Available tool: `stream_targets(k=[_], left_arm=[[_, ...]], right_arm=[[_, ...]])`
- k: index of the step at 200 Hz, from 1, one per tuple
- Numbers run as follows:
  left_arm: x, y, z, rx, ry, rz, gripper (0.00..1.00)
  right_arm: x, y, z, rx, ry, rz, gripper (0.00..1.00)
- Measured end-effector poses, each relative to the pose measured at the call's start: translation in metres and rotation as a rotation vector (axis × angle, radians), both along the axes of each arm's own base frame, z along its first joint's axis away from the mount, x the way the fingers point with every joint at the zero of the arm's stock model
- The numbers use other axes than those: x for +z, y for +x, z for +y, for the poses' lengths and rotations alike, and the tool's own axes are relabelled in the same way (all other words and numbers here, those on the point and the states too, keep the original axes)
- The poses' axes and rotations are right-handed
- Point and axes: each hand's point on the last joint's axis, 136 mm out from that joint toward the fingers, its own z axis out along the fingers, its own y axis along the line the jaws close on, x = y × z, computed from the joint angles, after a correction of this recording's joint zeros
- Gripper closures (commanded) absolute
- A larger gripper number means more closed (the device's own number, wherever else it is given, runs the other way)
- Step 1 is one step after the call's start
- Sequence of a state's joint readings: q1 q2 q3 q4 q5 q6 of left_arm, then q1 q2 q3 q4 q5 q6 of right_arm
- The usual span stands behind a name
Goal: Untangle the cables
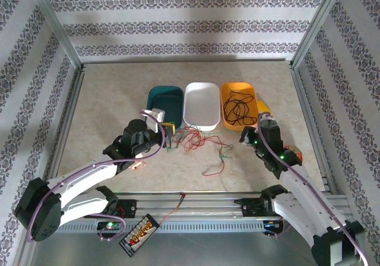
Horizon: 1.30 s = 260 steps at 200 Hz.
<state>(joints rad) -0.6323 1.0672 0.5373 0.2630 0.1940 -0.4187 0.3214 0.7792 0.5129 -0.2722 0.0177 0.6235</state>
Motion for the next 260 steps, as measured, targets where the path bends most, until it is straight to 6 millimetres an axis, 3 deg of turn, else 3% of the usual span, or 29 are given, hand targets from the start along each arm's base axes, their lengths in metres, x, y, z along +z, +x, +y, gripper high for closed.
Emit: stream_targets(k=[43, 79, 128, 170, 177, 195, 203, 219, 239, 260], left_arm=[[-0.017, -0.008, -0.038, -0.125, 0.007, 0.051, 1.00], [-0.013, -0.002, -0.060, -0.167, -0.034, 0.040, 1.00], [0.000, 0.007, -0.084, -0.203, -0.080, 0.009, 1.00], [0.005, 0.019, -0.083, -0.153, -0.082, -0.019, 1.00], [0.004, 0.023, -0.080, -0.124, -0.073, -0.023, 0.88], [0.001, 0.033, -0.071, -0.047, -0.050, -0.030, 0.43], [0.001, 0.037, -0.067, -0.016, -0.044, -0.034, 0.31], [-0.001, 0.039, -0.057, 0.039, -0.040, -0.038, 0.20], [-0.003, 0.035, -0.038, 0.100, -0.037, -0.047, 0.17], [0.011, 0.030, -0.015, 0.179, -0.043, -0.088, 0.15]], right_arm=[[0.021, 0.014, 0.071, 0.211, 0.052, -0.045, 1.00], [0.031, 0.025, 0.115, 0.322, 0.118, -0.077, 1.00], [0.042, 0.041, 0.152, 0.379, 0.248, -0.093, 1.00], [0.083, 0.056, 0.163, 0.387, 0.307, -0.184, 1.00], [0.088, 0.059, 0.162, 0.380, 0.308, -0.197, 1.00], [0.094, 0.070, 0.153, 0.340, 0.301, -0.215, 1.00], [0.093, 0.076, 0.148, 0.314, 0.294, -0.216, 1.00], [0.083, 0.090, 0.136, 0.257, 0.273, -0.202, 1.00], [0.067, 0.105, 0.119, 0.188, 0.243, -0.175, 1.00], [0.053, 0.120, 0.104, 0.121, 0.208, -0.149, 1.00]])
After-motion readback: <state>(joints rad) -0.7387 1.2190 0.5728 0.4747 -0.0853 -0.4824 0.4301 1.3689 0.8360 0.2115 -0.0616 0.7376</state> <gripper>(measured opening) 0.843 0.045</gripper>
